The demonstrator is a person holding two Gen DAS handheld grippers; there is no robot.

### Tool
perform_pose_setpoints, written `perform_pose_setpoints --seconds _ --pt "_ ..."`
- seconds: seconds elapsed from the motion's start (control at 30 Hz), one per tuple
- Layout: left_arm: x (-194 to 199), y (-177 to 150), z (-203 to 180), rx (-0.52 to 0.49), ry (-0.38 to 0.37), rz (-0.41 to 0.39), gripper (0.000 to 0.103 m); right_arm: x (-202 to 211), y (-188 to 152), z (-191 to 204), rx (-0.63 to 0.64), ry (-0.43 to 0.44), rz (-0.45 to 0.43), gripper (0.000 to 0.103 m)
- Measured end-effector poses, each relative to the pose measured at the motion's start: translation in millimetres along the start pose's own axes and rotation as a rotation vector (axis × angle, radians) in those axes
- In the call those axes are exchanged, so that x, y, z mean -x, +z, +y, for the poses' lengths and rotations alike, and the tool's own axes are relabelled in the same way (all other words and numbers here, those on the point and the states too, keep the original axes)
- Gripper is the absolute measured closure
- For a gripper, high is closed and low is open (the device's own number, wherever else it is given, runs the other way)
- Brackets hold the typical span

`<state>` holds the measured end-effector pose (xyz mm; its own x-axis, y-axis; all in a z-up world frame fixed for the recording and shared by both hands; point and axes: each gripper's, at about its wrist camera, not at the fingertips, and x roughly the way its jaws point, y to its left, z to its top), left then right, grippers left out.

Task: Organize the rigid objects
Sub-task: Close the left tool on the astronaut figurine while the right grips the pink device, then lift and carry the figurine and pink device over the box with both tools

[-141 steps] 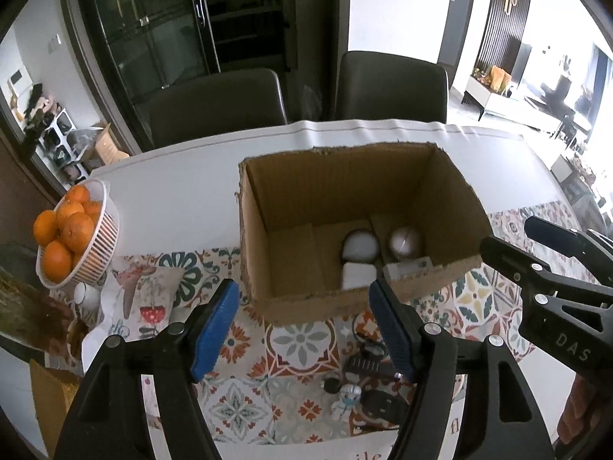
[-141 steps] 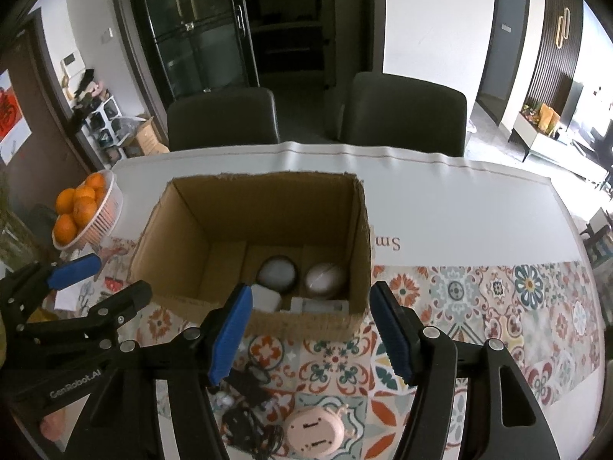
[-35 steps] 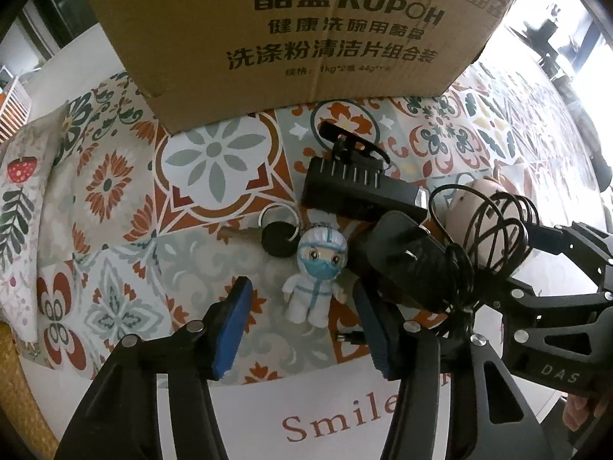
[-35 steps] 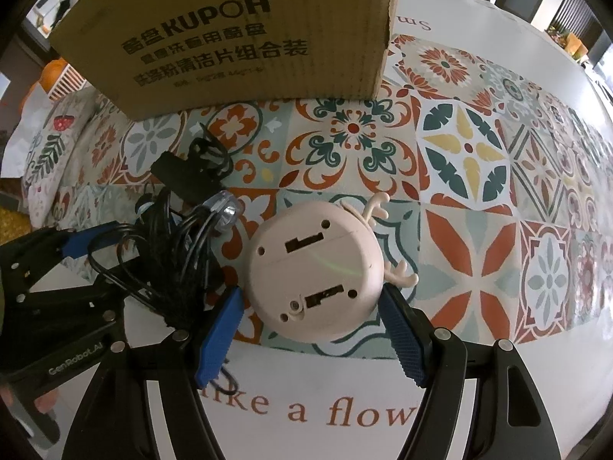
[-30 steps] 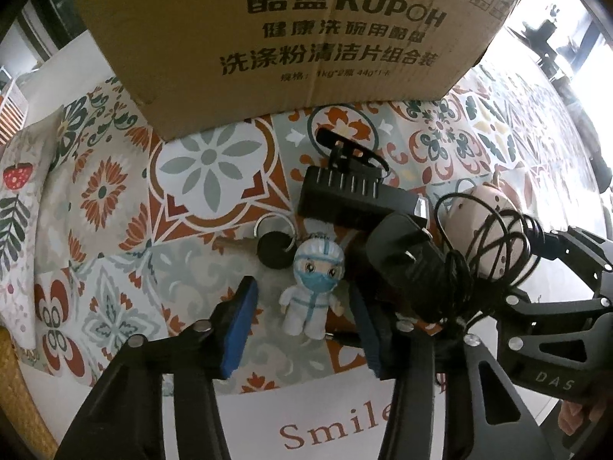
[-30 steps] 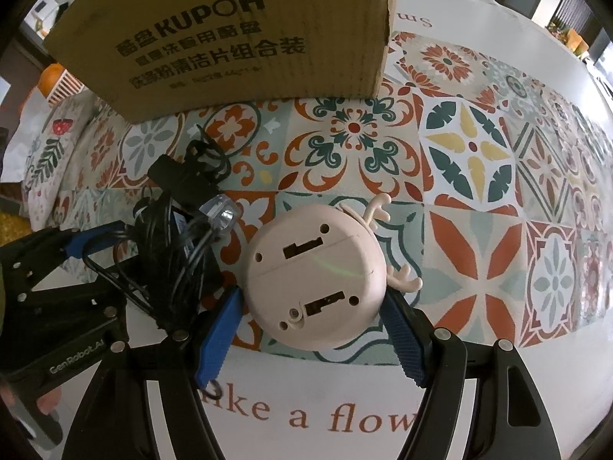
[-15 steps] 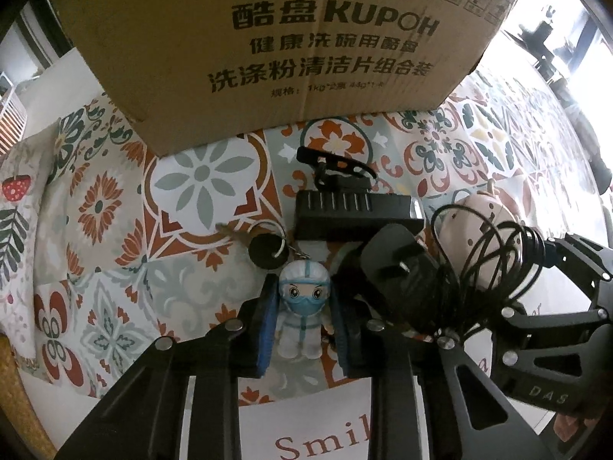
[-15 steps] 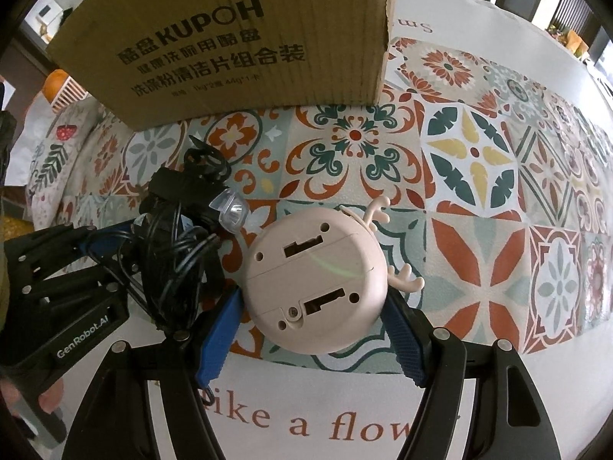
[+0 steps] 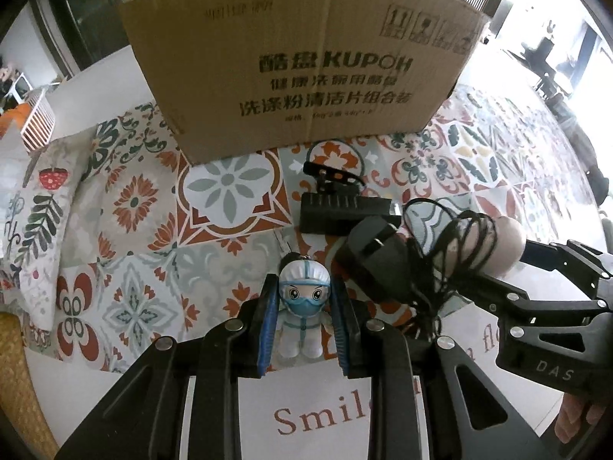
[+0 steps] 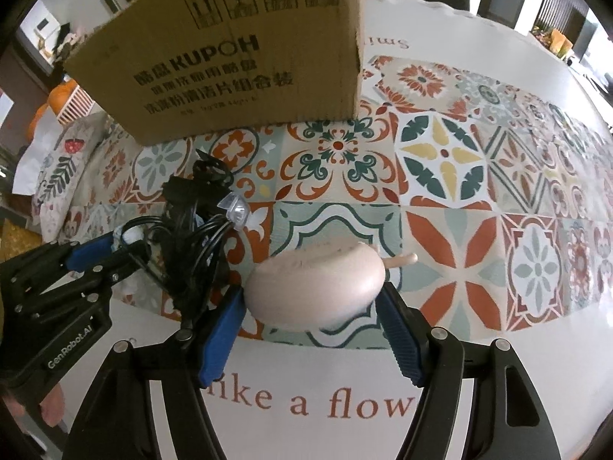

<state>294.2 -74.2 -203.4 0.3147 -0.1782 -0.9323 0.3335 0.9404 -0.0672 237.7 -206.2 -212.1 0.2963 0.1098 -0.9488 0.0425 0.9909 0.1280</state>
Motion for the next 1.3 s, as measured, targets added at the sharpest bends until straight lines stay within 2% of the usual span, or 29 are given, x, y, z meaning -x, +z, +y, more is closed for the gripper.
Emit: perform_pose_setpoints --seconds 0.1,0.17,0.2,0.4,0.43,0.47,0.67,0.83,1.3 --pt "9.3 -5.2 -2.6 0.003 -0.002 -0.016 0.077 8.8 -1.3 -0.6 0.001 -0.007 -0.015 0.037" --pt "19.1 -18.9 1.4 0.008 -0.013 -0.026 0.077 16.7 -3.8 -1.0 0.001 -0.003 -0.033 0.06" --pt "19.5 -19.3 1.4 0.01 -0.016 -0.028 0.077 20.0 -4.3 -1.7 0.005 0.002 -0.041 0.067" --pt "23.3 -28.7 3.4 0.015 -0.006 -0.022 0.077 3.4 -1.1 -3.3 -0.022 0.048 -0.004 0.07" --pt "23.6 -29.5 3.0 0.017 -0.008 -0.022 0.077 2.2 -2.2 -3.1 -0.026 0.056 -0.008 0.068" --pt "23.4 -29.4 3.4 0.023 -0.01 -0.023 0.077 2.1 -3.1 -1.8 -0.026 0.051 -0.015 0.06" --pt "20.6 -27.1 10.2 0.06 0.003 -0.02 0.077 -2.1 3.7 -2.5 -0.022 0.033 -0.024 0.033" --pt "16.5 -21.5 16.0 0.09 0.007 -0.018 0.077 -9.0 17.0 -1.0 -0.002 0.0 -0.031 0.027" --pt "-2.0 -11.8 22.4 0.102 0.031 0.018 0.077 -34.8 49.9 -5.2 0.063 -0.055 -0.003 0.024"
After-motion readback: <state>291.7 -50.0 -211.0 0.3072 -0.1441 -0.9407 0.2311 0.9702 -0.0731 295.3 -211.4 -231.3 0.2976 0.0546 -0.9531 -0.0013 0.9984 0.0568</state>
